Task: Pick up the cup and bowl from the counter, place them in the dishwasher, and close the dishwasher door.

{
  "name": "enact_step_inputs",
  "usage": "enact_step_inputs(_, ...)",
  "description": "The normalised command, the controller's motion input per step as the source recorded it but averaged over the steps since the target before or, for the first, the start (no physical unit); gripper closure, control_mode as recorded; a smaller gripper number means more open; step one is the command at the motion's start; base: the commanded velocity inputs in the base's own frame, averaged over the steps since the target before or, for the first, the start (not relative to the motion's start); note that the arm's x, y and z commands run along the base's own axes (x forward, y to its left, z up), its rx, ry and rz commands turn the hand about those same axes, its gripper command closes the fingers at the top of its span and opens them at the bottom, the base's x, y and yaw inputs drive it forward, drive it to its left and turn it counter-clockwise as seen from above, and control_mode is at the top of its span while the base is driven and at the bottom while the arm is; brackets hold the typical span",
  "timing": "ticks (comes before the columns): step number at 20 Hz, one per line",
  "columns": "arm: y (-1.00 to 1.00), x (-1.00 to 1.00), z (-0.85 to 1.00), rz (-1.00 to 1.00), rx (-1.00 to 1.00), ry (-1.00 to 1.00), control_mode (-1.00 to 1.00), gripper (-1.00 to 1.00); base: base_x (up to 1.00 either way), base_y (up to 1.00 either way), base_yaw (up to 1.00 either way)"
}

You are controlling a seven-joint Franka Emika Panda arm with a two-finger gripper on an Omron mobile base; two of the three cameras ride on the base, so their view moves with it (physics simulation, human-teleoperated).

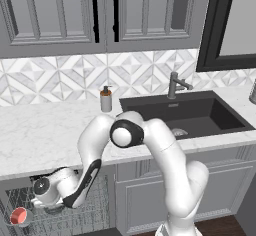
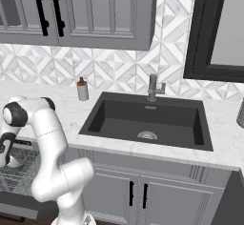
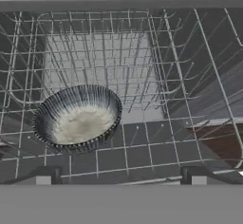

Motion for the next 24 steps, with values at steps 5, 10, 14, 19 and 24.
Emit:
enact_step_inputs(5,-0.01,-0.73,0.31,0.00,0.03,0.00,-1.00,-1.00,0.00,0.00,0.00)
enact_step_inputs(10,-0.01,-0.37,0.50,0.00,0.00,-0.02,-1.00,-1.00,0.00,0.00,0.00)
enact_step_inputs(14,-0.02,-0.30,0.44,0.00,0.00,-0.05,-1.00,-1.00,0.00,0.00,0.00)
enact_step_inputs(19,-0.01,-0.25,0.01,0.00,0.00,0.00,-1.00,-1.00,0.00,0.00,0.00)
enact_step_inputs(24,-0.04,-0.12,0.04,0.00,0.00,0.00,-1.00,-1.00,0.00,0.00,0.00)
